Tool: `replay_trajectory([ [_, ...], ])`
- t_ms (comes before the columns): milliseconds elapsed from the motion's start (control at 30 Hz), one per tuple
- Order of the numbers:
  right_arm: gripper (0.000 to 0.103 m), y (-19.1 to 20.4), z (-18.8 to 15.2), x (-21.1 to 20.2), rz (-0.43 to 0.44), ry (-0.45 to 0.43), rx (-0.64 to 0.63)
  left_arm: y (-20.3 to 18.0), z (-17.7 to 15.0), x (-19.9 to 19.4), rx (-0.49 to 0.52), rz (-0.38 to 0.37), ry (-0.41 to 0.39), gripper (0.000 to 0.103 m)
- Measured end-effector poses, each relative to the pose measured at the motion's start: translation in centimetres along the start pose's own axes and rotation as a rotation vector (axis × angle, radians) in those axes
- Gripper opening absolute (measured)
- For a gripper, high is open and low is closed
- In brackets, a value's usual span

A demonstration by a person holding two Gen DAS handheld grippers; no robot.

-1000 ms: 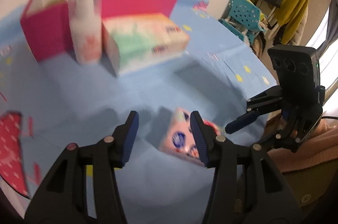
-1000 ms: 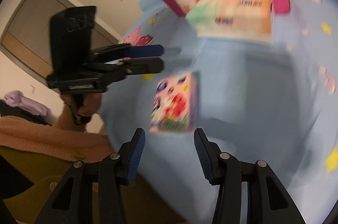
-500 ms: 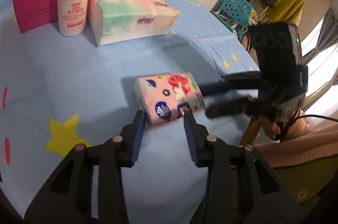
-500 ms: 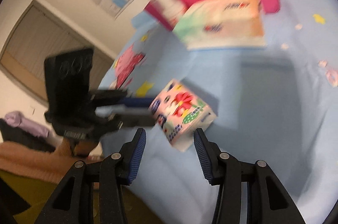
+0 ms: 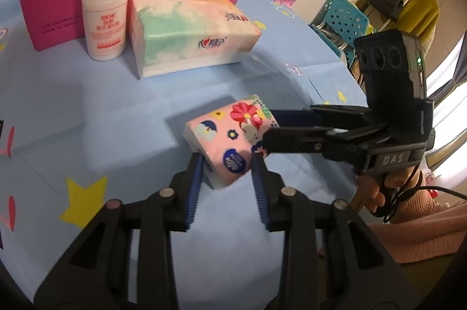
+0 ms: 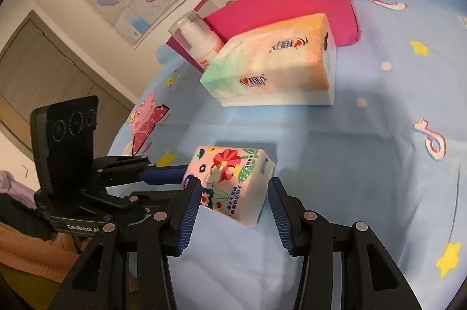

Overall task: Organize soft objects
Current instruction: 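Lift the pink floral tissue pack and carry it over the pink box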

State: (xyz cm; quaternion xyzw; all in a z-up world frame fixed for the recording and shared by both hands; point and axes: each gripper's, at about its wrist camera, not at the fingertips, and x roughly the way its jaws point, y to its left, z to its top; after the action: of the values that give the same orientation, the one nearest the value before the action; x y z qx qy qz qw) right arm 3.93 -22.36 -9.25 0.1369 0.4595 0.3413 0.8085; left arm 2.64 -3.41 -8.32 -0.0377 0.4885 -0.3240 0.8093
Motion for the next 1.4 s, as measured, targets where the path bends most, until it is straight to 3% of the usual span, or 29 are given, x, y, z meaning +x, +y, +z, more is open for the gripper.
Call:
replay_trajectory([
  [167, 0.036, 0.3, -0.1, -0.2, -0.034, -0.008, -0.019, -0.1, 0.2, -0.2, 0.002, 0.017, -0.014, 0.031],
  [1400, 0.036, 3.3, 3.5, -3.4, -0.069, -0.137, -0.118, -1.6, 4.1, -3.7, 0.056, 0.076, -0.14, 0.031],
])
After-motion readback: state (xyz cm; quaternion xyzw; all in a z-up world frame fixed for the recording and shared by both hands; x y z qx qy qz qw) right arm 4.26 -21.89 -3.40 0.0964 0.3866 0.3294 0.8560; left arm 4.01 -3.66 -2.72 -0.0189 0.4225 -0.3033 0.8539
